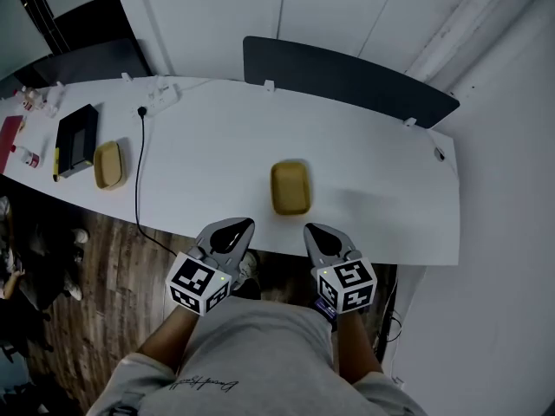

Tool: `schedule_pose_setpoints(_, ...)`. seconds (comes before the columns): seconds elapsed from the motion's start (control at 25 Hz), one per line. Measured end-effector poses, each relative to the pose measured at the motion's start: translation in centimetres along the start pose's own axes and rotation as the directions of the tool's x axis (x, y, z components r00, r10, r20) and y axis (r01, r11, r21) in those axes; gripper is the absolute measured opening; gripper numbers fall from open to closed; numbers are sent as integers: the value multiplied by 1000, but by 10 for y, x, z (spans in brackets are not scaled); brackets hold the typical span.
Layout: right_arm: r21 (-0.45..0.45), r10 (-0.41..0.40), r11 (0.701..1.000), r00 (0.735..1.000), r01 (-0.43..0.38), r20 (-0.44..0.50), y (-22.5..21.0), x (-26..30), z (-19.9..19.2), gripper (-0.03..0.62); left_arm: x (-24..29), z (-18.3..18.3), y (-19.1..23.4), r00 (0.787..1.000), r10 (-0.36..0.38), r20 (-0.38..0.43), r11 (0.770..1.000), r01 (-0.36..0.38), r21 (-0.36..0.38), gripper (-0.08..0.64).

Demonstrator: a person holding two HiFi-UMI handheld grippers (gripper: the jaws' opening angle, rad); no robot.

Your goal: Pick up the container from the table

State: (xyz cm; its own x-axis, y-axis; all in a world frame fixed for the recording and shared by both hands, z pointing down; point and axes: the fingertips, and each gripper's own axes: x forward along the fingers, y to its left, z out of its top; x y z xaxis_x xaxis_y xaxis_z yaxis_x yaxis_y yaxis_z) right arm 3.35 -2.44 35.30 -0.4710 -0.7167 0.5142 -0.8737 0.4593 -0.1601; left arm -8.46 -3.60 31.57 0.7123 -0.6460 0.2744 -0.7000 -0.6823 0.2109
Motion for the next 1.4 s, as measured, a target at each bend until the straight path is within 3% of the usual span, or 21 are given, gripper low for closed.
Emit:
schedule_pose_setpoints(0.4,18,-61,998,998,62,-28,-37,26,21,15,33,15,37,1000,-14,-20,1000,14,-16,1)
schedule_pose_setpoints(0.92,-7,-24,1000,997,24,-67,-83,47,29,15,59,14,57,997,65,-34,996,-67,-54,0)
schedule_pose_setpoints(1.4,17,-30,999,992,32,-119,-106,65,10,15,81,-3,67,995,64,-72,995,-70,-72,0)
